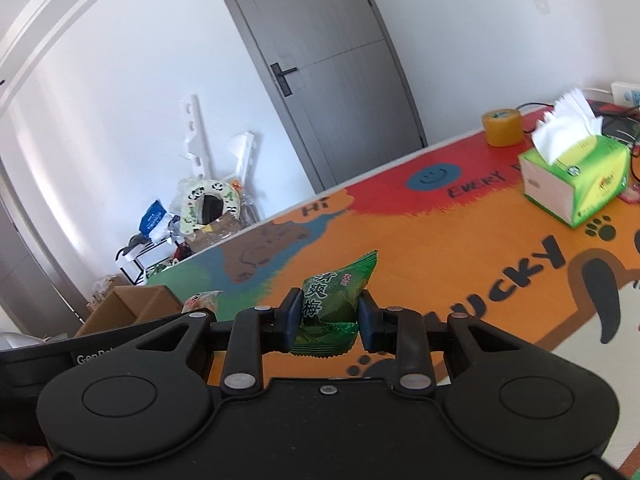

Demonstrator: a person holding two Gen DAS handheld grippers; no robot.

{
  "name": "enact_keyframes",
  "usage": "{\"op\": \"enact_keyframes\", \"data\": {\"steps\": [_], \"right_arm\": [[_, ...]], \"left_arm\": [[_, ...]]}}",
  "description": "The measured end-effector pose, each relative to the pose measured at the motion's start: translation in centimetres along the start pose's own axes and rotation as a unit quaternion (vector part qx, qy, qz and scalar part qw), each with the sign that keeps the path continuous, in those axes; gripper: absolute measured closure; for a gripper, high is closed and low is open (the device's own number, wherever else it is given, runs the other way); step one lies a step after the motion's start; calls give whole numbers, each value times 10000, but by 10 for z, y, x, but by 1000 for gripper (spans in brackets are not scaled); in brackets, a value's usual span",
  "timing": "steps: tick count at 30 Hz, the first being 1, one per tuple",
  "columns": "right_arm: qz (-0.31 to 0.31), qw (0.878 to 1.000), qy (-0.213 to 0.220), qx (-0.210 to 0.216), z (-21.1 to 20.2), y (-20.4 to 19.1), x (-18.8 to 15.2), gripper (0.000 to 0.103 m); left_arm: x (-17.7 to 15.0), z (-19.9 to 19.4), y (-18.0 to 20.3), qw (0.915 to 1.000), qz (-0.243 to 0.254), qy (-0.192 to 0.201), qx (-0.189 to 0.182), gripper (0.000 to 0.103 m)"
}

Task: Organize snacks
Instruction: 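Carry both held packets over the box and open the left gripper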

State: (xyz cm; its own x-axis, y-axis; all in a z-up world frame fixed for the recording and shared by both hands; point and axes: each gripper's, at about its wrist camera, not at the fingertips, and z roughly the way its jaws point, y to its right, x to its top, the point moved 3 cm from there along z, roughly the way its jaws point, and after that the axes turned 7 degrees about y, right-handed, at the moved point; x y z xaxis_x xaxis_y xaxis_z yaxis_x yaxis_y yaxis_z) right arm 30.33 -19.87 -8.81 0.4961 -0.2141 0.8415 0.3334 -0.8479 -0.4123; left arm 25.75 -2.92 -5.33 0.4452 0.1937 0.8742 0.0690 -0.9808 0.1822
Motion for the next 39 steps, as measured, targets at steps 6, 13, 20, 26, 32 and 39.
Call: {"op": "enact_keyframes", "data": {"steps": [6,13,20,26,32,39], "right_arm": [[-58,9998,27,167,-2,-21,4,73],[-187,9992,59,362,-1,-48,5,73],[-270,9981,64,549,3,-74,5,73],[-351,9967,31,729,9,-98,0,73],[-421,9952,-5,887,19,-123,-3,73],[-562,9931,-95,1021,30,-146,-7,73]], "left_arm": [[6,-19,-15,9999,-45,144,55,86],[11,-39,-37,9993,-125,274,203,86],[15,-58,-68,9979,-290,414,413,86],[16,-70,-100,9955,-523,472,626,86],[17,-78,-129,9929,-699,487,828,86],[15,-75,-157,9902,-940,441,931,86]]}}
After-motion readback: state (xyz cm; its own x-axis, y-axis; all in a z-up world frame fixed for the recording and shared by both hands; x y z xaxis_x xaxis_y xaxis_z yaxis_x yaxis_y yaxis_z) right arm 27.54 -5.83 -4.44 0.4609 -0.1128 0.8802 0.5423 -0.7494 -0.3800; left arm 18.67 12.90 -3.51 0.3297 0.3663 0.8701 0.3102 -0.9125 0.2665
